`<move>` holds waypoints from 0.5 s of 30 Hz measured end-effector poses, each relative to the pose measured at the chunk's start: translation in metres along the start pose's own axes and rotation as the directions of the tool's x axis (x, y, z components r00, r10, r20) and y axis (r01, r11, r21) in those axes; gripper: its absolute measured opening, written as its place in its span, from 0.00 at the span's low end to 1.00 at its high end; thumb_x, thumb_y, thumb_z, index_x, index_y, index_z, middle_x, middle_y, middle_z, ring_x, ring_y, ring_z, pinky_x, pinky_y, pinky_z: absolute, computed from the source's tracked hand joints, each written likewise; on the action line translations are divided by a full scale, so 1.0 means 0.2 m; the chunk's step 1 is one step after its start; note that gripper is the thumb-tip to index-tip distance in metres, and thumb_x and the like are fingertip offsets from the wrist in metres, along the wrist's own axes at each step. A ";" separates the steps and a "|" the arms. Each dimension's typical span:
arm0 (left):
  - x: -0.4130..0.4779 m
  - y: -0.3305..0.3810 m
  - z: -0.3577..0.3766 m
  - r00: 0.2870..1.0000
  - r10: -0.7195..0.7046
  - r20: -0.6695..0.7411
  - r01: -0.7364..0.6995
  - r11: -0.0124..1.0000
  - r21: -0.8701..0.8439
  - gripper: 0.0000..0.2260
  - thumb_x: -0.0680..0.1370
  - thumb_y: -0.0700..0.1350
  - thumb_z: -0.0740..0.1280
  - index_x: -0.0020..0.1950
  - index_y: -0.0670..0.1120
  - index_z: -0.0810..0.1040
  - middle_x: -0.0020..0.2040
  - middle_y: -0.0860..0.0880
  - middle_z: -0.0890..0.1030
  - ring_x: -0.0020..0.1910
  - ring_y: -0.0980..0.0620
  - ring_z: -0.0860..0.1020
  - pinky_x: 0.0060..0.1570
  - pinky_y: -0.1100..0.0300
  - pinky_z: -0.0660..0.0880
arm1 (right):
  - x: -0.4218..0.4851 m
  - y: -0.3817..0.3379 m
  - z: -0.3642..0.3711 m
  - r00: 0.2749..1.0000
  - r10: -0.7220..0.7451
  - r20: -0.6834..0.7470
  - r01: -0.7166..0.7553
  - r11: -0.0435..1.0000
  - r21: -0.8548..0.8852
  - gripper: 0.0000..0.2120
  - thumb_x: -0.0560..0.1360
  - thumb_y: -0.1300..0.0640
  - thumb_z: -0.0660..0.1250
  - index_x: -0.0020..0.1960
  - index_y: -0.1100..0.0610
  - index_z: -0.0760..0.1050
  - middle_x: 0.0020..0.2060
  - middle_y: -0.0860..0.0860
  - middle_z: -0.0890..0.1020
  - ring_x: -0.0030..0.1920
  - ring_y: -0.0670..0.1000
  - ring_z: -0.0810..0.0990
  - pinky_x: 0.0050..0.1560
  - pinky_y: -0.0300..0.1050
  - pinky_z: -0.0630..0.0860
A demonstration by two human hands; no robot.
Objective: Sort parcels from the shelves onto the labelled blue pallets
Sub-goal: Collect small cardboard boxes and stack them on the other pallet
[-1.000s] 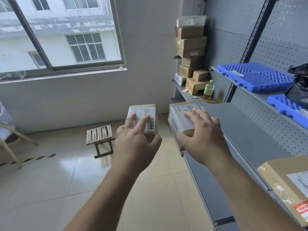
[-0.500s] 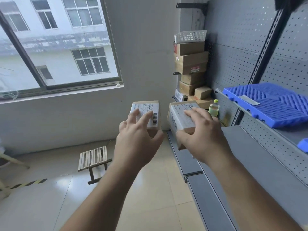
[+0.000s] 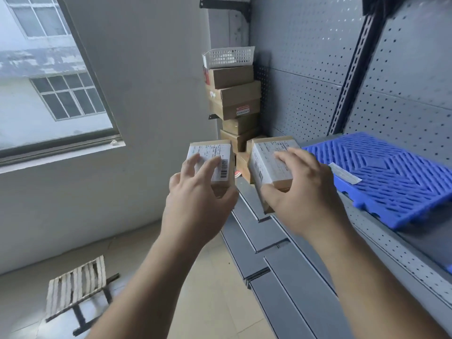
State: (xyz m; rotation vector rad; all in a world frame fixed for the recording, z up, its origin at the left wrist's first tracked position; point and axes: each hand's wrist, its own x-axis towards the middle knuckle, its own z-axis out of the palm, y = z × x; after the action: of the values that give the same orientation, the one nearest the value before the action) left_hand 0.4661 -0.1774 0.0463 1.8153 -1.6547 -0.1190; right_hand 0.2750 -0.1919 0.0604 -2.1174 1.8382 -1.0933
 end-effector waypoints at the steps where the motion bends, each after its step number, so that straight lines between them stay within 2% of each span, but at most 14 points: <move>1: 0.08 0.00 0.04 1.000 0.028 0.014 -0.028 1.000 -0.014 0.27 0.74 0.64 0.64 0.73 0.67 0.65 0.79 0.56 0.61 0.72 0.41 0.65 0.67 0.47 0.69 | 0.05 0.02 0.01 1.000 0.022 -0.022 -0.023 1.000 -0.015 0.33 0.69 0.41 0.65 0.73 0.49 0.72 0.74 0.47 0.70 0.66 0.58 0.68 0.65 0.56 0.71; 6: 0.47 0.03 0.20 0.980 0.172 0.099 -0.164 0.982 -0.091 0.27 0.74 0.65 0.63 0.73 0.67 0.65 0.79 0.55 0.61 0.72 0.41 0.65 0.67 0.47 0.68 | 0.28 0.07 0.06 0.982 0.151 -0.112 -0.163 0.981 -0.106 0.32 0.71 0.45 0.68 0.74 0.49 0.71 0.74 0.47 0.68 0.67 0.59 0.67 0.66 0.55 0.68; 10: 0.72 0.08 0.30 0.943 0.294 0.156 -0.270 0.949 -0.161 0.27 0.74 0.67 0.64 0.73 0.67 0.65 0.79 0.55 0.61 0.73 0.42 0.65 0.69 0.46 0.67 | 0.41 0.10 0.07 0.945 0.251 -0.208 -0.284 0.948 -0.144 0.33 0.71 0.42 0.67 0.74 0.49 0.70 0.74 0.46 0.68 0.67 0.59 0.67 0.67 0.55 0.67; 15: 0.90 0.21 0.46 0.883 0.417 0.216 -0.355 0.894 -0.273 0.27 0.73 0.64 0.64 0.73 0.65 0.67 0.79 0.54 0.62 0.73 0.42 0.65 0.71 0.48 0.64 | 0.45 0.17 0.07 0.890 0.342 -0.301 -0.401 0.902 -0.160 0.33 0.70 0.40 0.65 0.74 0.46 0.69 0.74 0.43 0.67 0.66 0.56 0.65 0.67 0.55 0.69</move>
State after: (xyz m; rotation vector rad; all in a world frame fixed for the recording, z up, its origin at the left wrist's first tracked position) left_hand 0.4195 -0.3786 0.0629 1.3094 -2.0734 -0.3760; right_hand 0.2560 -0.2867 0.0707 -1.6596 2.4658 -1.1649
